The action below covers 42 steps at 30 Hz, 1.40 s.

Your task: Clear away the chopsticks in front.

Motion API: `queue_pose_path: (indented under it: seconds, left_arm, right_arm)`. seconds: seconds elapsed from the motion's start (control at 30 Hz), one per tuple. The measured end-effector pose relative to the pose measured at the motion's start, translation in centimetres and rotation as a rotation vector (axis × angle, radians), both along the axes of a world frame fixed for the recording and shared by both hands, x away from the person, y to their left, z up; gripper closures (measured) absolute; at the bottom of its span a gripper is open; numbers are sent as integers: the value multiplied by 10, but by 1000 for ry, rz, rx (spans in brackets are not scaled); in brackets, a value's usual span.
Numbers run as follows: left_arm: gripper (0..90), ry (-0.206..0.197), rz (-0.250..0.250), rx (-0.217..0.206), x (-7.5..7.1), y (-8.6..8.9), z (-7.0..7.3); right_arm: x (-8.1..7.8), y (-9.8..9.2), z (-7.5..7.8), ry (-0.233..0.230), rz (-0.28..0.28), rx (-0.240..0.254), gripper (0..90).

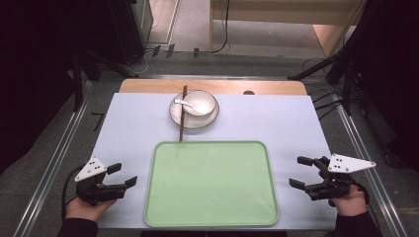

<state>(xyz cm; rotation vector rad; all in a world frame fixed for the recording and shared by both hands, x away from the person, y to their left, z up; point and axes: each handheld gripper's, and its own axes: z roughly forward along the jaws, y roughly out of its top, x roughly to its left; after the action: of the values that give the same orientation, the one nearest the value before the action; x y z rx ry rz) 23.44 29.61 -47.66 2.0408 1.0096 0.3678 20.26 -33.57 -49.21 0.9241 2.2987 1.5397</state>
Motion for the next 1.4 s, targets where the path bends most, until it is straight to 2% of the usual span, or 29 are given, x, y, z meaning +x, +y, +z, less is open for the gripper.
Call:
queue_pose_path:
  seconds: [0.47, 0.57, 0.7, 0.93, 1.07, 1.27, 1.4]
  left_arm:
    - [247, 0, -3, -17, 2, 2, 1]
    - [249, 12, -2, -29, 3, 3, 1]
    - [272, 8, -4, -51, 3, 3, 1]
    - [318, 13, -7, -63, 3, 3, 1]
    - [322, 11, -14, -98, 4, 4, 1]
    - [378, 29, -9, -124, 4, 4, 2]
    - [384, 65, 9, -150, 6, 4, 2]
  right_arm:
    - [-1, 0, 0, 0, -3, 4, 167]
    - [-1, 0, 0, 0, -4, 4, 167]
    - [-2, 0, 0, -3, -2, 3, 167]
    - [-3, 0, 0, 2, -1, -2, 167]
    - [-3, 0, 0, 4, 0, -2, 167]
    - [-3, -1, 0, 1, -2, -3, 167]
    - [-3, 0, 0, 3, 0, -4, 167]
